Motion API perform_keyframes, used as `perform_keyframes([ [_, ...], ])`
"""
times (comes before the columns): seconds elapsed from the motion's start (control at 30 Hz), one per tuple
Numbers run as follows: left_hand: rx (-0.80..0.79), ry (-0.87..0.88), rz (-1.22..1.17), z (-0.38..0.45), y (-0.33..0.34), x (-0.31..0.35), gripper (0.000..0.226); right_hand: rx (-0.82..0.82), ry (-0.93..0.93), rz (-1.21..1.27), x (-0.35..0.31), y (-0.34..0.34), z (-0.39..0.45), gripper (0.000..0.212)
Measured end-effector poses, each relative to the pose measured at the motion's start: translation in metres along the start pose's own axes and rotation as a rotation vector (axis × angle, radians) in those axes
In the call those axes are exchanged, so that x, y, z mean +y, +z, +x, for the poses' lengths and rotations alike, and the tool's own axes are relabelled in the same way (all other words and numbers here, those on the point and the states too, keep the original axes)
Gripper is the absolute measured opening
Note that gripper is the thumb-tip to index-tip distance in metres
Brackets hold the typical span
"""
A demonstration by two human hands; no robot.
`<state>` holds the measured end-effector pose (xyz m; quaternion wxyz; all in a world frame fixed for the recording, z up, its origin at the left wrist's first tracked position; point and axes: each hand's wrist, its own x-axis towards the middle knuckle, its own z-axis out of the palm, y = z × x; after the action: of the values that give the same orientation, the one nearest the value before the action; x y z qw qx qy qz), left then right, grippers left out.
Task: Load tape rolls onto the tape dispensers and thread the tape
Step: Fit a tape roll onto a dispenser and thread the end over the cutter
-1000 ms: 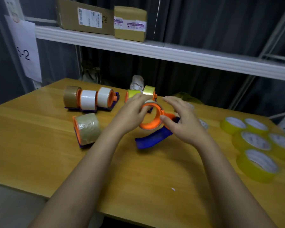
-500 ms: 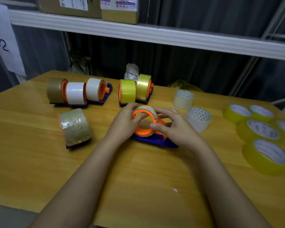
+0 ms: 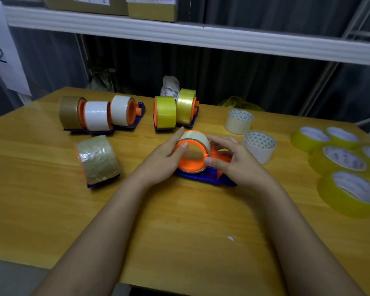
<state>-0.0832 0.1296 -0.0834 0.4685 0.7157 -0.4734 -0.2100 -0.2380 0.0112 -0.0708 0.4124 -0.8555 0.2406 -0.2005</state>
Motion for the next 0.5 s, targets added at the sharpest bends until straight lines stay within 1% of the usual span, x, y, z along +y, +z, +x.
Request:
perform_keyframes([
  [0.1, 0.018, 0.048, 0.067, 0.0007, 0.0016, -0.0027, 0.051, 0.055, -0.008, 0.021, -0.0005, 0.0025, -0.0013, 0.057],
  [0.23, 0.091, 0.108, 0.131, 0.0021, 0.0026, -0.0037, 0.047, 0.105, -0.018, 0.033, -0.0009, 0.0053, -0.0017, 0.048],
  [0.5, 0.166, 0.157, 0.175, 0.0019, 0.0039, -0.0026, 0.042, 0.123, -0.022, 0.046, -0.0016, 0.0068, -0.0014, 0.042],
])
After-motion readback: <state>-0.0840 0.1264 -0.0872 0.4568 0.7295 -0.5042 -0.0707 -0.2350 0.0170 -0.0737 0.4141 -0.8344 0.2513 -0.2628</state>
